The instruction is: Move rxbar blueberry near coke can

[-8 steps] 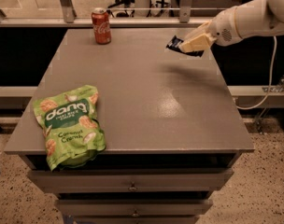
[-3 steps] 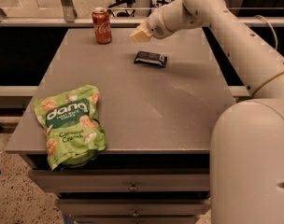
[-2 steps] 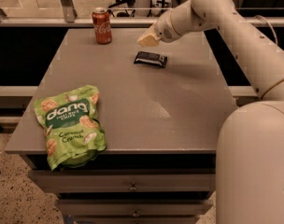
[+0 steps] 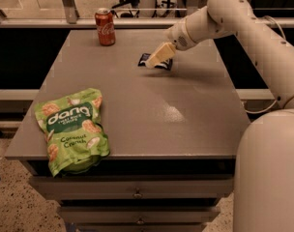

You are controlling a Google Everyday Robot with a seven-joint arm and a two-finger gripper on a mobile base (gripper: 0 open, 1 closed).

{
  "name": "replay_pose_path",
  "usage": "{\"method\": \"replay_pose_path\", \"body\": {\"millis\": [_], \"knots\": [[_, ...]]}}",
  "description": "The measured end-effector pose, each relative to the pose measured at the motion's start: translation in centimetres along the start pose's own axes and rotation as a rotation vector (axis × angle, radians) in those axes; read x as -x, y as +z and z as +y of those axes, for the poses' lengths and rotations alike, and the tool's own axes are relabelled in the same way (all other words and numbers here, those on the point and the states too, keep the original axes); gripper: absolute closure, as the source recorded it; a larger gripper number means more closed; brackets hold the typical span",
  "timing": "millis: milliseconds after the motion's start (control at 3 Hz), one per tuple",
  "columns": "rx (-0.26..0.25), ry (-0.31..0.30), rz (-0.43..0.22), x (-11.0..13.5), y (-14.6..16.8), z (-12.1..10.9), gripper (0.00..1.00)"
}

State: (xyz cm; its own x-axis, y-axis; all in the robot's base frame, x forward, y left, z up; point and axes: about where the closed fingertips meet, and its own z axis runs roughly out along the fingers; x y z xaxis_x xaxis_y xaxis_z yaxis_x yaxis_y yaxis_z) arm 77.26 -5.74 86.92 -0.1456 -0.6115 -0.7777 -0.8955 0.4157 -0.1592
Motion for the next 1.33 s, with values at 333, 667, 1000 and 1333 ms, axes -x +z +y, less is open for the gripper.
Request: {"method": "replay_pose_path", "body": {"millis": [333, 667, 1000, 1333], "knots": [[0.023, 0.019, 0.020, -1.7, 0.1, 0.8, 0.00], [0.037, 0.036, 0.042, -3.0, 0.2, 1.4, 0.16], [0.036, 0.044, 0.050, -3.5, 0.1, 1.5, 0.39], [0.024, 0.050, 0.049, -3.4, -0.3, 1.1, 0.62]]}}
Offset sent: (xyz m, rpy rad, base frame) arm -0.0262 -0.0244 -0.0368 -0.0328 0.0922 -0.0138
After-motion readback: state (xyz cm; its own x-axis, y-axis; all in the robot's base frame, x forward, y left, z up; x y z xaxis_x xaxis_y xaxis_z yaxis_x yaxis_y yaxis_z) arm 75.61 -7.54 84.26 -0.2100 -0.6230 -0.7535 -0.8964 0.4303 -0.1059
